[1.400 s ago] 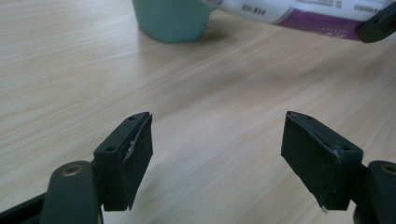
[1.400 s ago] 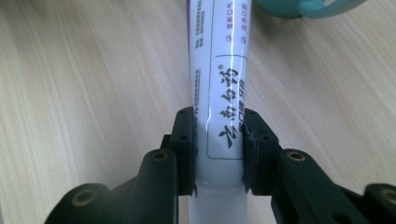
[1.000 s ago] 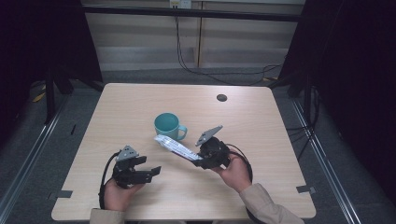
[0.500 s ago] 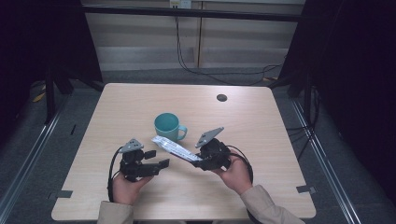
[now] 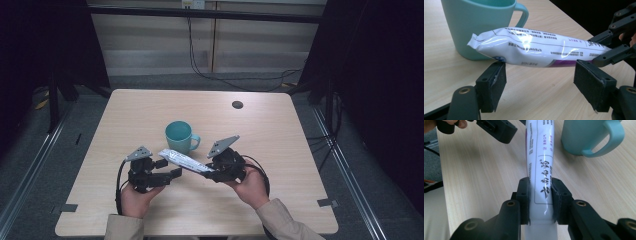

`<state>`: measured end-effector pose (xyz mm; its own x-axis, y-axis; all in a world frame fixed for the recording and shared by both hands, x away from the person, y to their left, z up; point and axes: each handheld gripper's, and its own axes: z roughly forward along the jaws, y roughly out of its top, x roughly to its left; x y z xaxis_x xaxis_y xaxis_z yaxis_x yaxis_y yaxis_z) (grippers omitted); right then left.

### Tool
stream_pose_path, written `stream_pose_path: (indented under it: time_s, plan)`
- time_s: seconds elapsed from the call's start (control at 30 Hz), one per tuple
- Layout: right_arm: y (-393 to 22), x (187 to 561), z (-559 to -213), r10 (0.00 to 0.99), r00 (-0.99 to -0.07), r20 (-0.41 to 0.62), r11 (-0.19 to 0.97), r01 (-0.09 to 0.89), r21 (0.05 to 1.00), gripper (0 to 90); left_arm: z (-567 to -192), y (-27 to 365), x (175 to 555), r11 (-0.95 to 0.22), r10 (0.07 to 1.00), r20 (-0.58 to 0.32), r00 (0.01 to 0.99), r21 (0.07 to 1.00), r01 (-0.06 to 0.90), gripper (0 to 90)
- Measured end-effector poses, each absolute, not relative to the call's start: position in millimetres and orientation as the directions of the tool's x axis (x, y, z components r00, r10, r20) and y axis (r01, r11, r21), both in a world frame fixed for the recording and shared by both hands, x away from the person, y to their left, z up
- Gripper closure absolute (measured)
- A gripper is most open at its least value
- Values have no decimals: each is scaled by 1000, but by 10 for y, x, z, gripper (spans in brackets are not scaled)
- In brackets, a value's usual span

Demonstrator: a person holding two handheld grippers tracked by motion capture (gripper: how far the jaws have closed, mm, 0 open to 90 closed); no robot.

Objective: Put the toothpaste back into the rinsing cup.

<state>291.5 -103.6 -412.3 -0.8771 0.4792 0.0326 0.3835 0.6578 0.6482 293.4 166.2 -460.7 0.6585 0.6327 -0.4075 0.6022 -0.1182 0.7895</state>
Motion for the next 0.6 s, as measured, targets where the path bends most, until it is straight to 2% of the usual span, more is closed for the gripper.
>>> stream_pose_path:
  time_s: [0.03, 0.33, 0.6]
  plan:
    - [-1032, 2920, -4139, 474, -879, 54, 654, 392, 646, 715, -4631, 1656, 2940, -107, 626, -428, 652, 781, 616, 265]
    - [-984, 2904, -4155, 450, -893, 31, 659, 355, 663, 720, -4637, 1656, 2949, -62, 608, -472, 639, 774, 631, 258]
    - [-979, 2928, -4203, 457, -888, 56, 645, 374, 666, 721, -4612, 1664, 2968, -16, 600, -509, 617, 764, 645, 267]
